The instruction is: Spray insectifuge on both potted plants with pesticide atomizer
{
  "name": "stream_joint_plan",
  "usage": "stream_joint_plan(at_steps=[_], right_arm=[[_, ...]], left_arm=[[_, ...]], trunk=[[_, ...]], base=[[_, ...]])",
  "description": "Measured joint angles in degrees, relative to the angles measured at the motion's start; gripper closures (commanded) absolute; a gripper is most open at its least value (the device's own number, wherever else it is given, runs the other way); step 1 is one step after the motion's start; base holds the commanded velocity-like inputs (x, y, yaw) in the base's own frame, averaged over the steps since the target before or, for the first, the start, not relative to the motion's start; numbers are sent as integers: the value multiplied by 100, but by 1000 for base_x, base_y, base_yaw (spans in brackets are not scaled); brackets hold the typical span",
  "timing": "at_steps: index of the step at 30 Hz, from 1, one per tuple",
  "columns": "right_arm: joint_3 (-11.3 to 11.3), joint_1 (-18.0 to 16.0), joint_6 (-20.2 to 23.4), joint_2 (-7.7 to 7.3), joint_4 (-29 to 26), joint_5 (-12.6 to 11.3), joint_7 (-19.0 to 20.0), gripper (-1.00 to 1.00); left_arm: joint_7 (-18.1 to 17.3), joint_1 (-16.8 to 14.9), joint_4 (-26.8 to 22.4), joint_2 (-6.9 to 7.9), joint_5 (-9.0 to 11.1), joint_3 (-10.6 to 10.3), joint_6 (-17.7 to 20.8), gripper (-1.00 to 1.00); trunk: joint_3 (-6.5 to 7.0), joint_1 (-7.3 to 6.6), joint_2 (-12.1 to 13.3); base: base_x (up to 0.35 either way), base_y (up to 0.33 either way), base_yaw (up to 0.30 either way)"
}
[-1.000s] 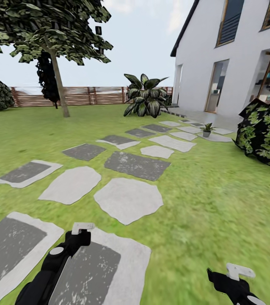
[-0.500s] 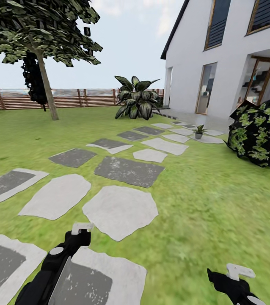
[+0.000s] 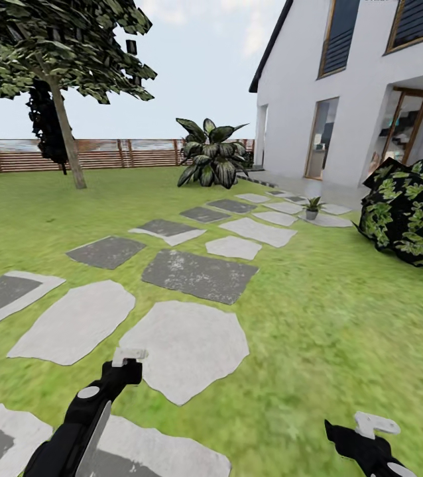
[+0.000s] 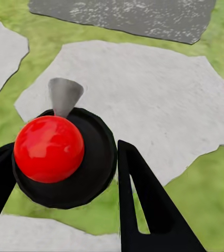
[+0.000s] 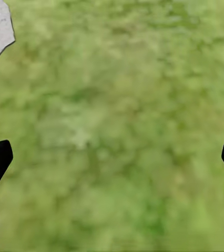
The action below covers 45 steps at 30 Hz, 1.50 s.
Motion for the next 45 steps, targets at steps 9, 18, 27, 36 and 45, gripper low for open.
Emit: stream_joint_plan(at_steps=[9, 18, 27, 36, 45], right_arm=[[0, 0, 0, 0, 1, 0, 1, -100], [0, 0, 0, 0, 2, 0, 0, -100], [0, 0, 0, 0, 7, 21, -2, -100], [0, 0, 0, 0, 8, 24, -3, -100], [-3, 0, -3, 0, 16, 24, -4, -100]], left_arm=[[0, 0, 0, 0, 0, 0, 0, 100], [0, 0, 0, 0, 0, 0, 0, 100], [0, 0, 0, 0, 0, -1, 0, 100], [-1, 0, 0, 0, 0, -8, 0, 100], [-1, 0, 0, 0, 0, -8, 0, 100]], trunk=[[13, 0, 0], [13, 0, 0], [13, 0, 0], [13, 0, 0], [13, 0, 0]], base=[[336, 0, -101], [336, 0, -2], [336, 0, 0], [336, 0, 0], [336, 0, 0]])
